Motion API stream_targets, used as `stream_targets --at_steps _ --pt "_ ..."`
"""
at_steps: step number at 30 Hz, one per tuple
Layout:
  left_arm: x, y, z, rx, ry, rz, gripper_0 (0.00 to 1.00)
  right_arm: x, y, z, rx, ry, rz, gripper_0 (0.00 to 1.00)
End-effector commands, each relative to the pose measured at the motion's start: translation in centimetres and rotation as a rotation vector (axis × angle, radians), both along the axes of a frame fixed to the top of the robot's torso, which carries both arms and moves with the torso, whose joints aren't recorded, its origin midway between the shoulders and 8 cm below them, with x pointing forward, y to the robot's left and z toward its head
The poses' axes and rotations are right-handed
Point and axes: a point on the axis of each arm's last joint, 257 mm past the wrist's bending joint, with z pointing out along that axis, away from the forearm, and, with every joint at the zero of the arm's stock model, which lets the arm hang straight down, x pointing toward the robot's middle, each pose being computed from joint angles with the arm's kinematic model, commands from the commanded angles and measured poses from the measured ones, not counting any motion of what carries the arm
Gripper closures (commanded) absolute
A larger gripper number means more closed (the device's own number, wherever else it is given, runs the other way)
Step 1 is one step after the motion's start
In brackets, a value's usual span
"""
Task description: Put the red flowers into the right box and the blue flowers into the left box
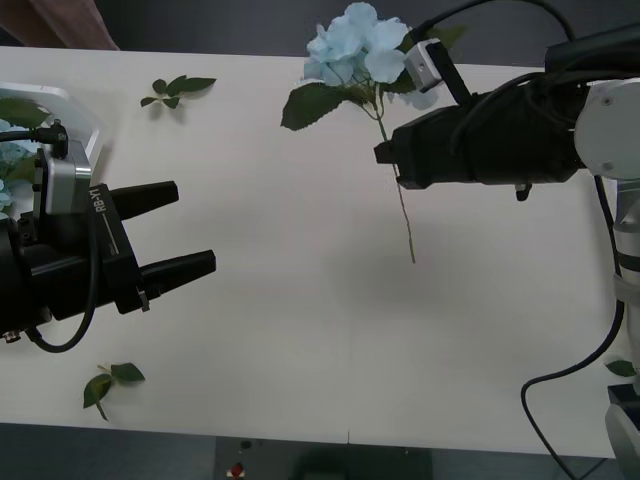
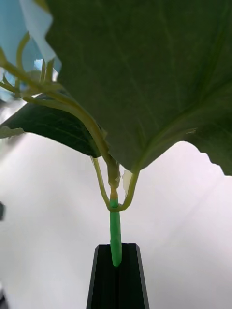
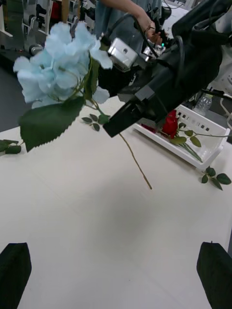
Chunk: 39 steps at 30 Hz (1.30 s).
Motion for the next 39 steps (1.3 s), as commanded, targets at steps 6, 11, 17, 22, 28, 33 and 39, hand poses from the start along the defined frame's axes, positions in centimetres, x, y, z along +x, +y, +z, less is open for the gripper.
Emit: stream_targets --at_steps 6,11,17,22,28,33,39 --pt "-0.9 -1.2 0.7 0.010 -0.024 -0.033 0.00 -3.2 4.3 7.5 0.223 -0.085 0.177 1.00" --pt "-0.7 -0.8 -0.9 -0.009 0.027 -0.016 0.00 -5.5 5.9 10.1 0.370 0.005 0.238 1.00" --pt "-0.8 -0.6 1.0 -0.064 0.047 -0.030 0.00 -6.8 7.2 12.5 0.447 0.037 0.282 1.00" --pt "-0.6 -3.3 1.8 -0.146 0.143 -0.058 0.00 -7.5 7.8 13.6 0.487 0.071 0.315 1.00" --pt "0.8 -6.8 1.6 -0.215 0.208 -0.062 0.00 -7.9 8.2 14.2 0.516 0.097 0.339 1.00" --pt "2.0 -9.4 1.8 -0.246 0.219 -0.104 0.00 -8.1 8.3 14.1 0.527 0.119 0.347 1.00" --pt "3.3 -10.7 2.6 -0.248 0.200 -0.125 0.00 -8.1 8.3 14.1 0.527 0.119 0.347 1.00"
